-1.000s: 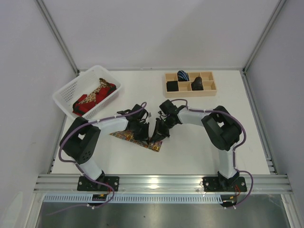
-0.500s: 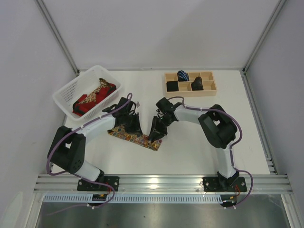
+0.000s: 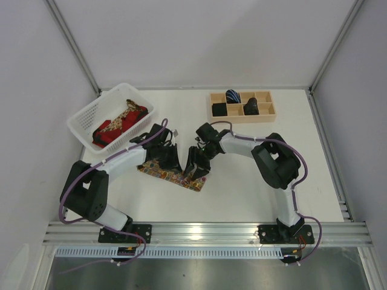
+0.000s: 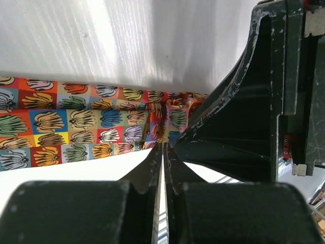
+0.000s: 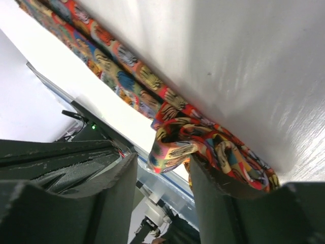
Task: Roll the ties
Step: Roll the tie
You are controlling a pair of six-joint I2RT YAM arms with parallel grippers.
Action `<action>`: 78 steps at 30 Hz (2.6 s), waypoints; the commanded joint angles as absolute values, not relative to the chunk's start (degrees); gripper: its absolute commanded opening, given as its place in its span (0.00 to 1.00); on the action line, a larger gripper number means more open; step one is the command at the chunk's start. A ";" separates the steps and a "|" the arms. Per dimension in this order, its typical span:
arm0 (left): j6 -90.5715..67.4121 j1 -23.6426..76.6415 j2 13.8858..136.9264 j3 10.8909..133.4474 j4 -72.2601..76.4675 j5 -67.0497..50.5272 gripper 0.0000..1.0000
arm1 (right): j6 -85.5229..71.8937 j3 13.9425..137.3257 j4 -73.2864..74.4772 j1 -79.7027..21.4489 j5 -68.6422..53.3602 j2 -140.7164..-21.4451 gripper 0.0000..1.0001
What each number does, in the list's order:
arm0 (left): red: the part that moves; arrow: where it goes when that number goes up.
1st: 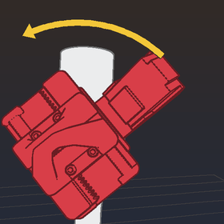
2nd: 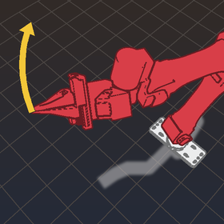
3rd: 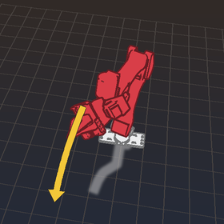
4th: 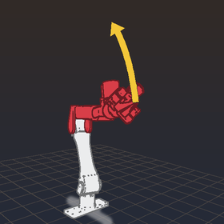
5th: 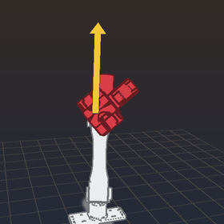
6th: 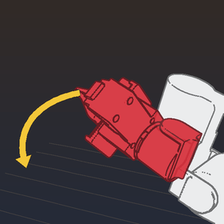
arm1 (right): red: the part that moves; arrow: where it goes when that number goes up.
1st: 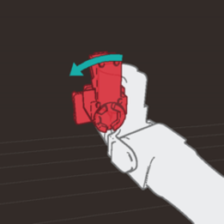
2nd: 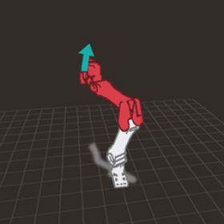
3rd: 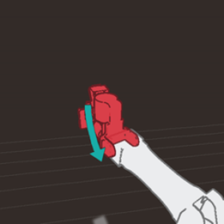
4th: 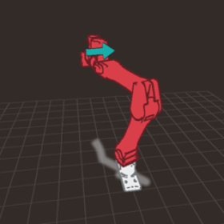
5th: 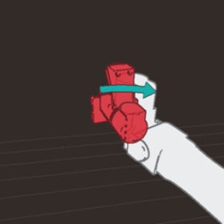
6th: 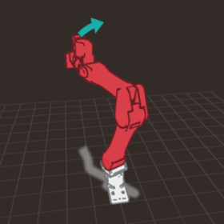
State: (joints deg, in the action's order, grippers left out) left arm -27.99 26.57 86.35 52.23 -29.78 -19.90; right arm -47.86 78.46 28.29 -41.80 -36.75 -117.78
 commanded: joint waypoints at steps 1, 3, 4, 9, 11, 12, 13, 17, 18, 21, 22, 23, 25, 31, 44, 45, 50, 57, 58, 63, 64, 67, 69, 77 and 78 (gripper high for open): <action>-28.12 25.93 83.58 52.56 -28.65 -22.14 0.08 | -45.88 78.75 28.22 -42.19 -35.68 -114.61 0.53; -28.65 25.93 83.93 52.73 -28.57 -23.46 0.08 | -45.70 78.92 28.30 -42.19 -36.56 -113.65 0.54; -28.65 25.93 84.20 52.82 -28.56 -23.73 0.08 | -45.62 78.93 28.30 -42.19 -36.74 -113.29 0.55; -29.79 25.93 84.73 52.91 -27.51 -25.74 0.08 | -45.35 78.66 28.74 -41.49 -36.83 -110.31 0.56; -30.32 25.93 85.51 52.82 -26.99 -26.54 0.08 | -44.48 78.66 29.70 -40.78 -36.30 -108.20 0.57; -30.50 25.93 85.78 52.82 -26.37 -27.85 0.08 | -43.95 78.75 31.01 -40.43 -35.86 -106.63 0.57; -30.67 25.93 86.13 52.82 -26.11 -28.47 0.08 | -43.51 78.75 31.72 -40.26 -35.34 -105.83 0.59; -31.64 25.93 87.97 53.09 -24.09 -31.99 0.08 | -38.51 77.96 35.32 -38.50 -29.73 -101.35 0.73; -31.81 26.01 88.76 53.17 -23.82 -32.60 0.08 | -35.45 77.35 35.77 -38.15 -28.84 -100.64 0.76; -31.91 26.10 90.34 53.35 -23.20 -34.89 0.08 | -26.41 76.38 36.30 -38.32 -23.83 -97.57 0.84; -31.90 26.10 90.70 53.35 -23.03 -35.33 0.08 | -24.19 74.55 34.56 -38.49 -22.60 -96.78 0.89; -31.64 26.10 91.05 53.26 -23.11 -36.03 0.08 | -21.82 73.14 33.50 -38.84 -21.37 -95.38 0.91; -31.29 26.10 92.19 52.91 -23.03 -36.47 0.08 | -14.00 67.54 27.99 -40.16 -20.40 -93.87 0.99; -30.41 26.10 93.78 51.59 -22.33 -36.47 0.08 | -0.18 61.43 19.43 -47.98 -11.07 -92.19 1.00; -30.06 25.93 94.39 50.98 -21.71 -35.86 0.07 | 5.09 68.64 20.74 -52.64 -10.37 -99.13 1.00; -30.06 25.84 94.31 50.89 -21.71 -35.77 0.07 | 6.05 68.99 21.00 -53.34 -10.02 -99.49 1.00; -30.58 24.88 94.39 50.63 -21.18 -36.73 0.08 | 7.21 68.73 19.95 -55.19 -5.37 -102.13 1.00; -31.38 24.26 94.57 49.48 -20.04 -38.05 0.08 | 8.35 67.59 17.05 -57.22 -0.09 -104.41 1.00; -31.55 24.17 94.57 49.22 -19.87 -38.23 0.08 | 8.61 67.67 17.40 -57.39 -0.09 -105.11 1.00; -31.82 24.17 94.40 48.78 -19.34 -38.32 0.08 | 8.53 66.98 18.02 -58.09 -0.17 -105.65 1.00; -31.82 24.08 94.39 48.87 -19.42 -38.32 0.08 | 8.35 66.62 17.76 -58.10 -0.70 -105.30 1.00; -31.82 23.91 94.31 48.87 -19.42 -38.32 0.08 | 8.79 66.18 18.19 -58.80 -0.09 -105.64 1.00; -32.08 23.82 94.13 48.69 -19.16 -38.41 0.08 | 9.14 65.40 18.02 -59.32 -0.09 -105.91 1.00; -32.87 22.94 93.34 47.55 -18.11 -39.20 0.11 | 9.40 64.60 18.45 -60.12 0.00 -106.96 1.00; -32.96 22.94 93.17 47.20 -17.84 -39.29 0.13 | 9.49 64.51 18.46 -60.20 2.09 -107.66 1.00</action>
State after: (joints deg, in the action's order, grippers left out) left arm -32.14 23.79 94.61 47.66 -20.49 -36.88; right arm 8.27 65.36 17.32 -59.33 -0.43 -105.54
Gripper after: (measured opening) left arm 0.116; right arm 0.994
